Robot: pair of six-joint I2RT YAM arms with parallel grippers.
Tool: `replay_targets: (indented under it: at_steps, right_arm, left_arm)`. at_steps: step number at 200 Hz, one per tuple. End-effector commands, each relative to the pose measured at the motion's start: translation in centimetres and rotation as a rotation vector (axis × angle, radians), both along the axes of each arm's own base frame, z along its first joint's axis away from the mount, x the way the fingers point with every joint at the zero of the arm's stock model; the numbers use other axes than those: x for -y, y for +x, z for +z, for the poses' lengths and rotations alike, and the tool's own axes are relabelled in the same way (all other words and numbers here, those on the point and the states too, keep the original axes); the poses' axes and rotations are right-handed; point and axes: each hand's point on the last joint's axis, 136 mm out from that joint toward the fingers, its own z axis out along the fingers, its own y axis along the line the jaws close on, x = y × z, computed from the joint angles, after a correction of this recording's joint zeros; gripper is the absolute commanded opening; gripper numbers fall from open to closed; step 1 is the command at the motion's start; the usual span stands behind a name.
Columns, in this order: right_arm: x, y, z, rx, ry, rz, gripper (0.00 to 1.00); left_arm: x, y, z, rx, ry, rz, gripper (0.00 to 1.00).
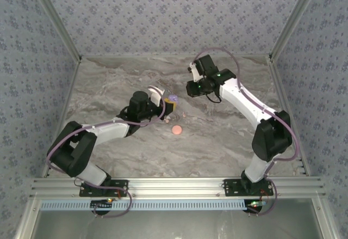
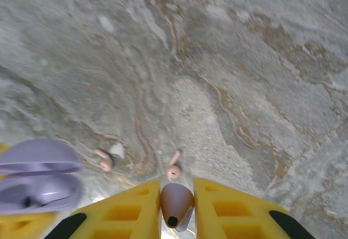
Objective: Insert wireless bluetooth earbuds into charging case
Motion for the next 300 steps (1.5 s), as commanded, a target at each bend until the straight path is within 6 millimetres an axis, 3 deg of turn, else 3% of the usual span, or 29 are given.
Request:
replay_targets:
  at_steps: [1, 32, 91, 161, 300]
  right_arm:
    - [-1.8, -0.5, 4.9, 0.102, 0.089, 0.071, 0.22]
    - [-3.3, -1.2, 7.1, 0.143, 0.138, 0.123, 0.22]
    - [-5.1, -2.3, 8.4, 0.156, 0.2, 0.187, 0.22]
    - [-6.1, -2.8, 8.1, 0.14, 0.216, 0.209, 0.22]
    - [-5.8, -2.3, 6.9, 0.133, 0.183, 0.188, 0.23]
  left_arm:
    - [1.4, 0.5, 2.7, 0.051, -0.075, -0.026, 0.14]
    - [2.0, 0.6, 3.7, 0.068, -0.12, -0.05, 0.14]
    - [2.9, 0.4, 6.4, 0.106, -0.211, -0.09, 0.14]
    - [3.1, 0.4, 8.0, 0.129, -0.235, -0.101, 0.14]
    - [3.0, 0.2, 9.4, 0.166, -0.281, -0.106, 0.14]
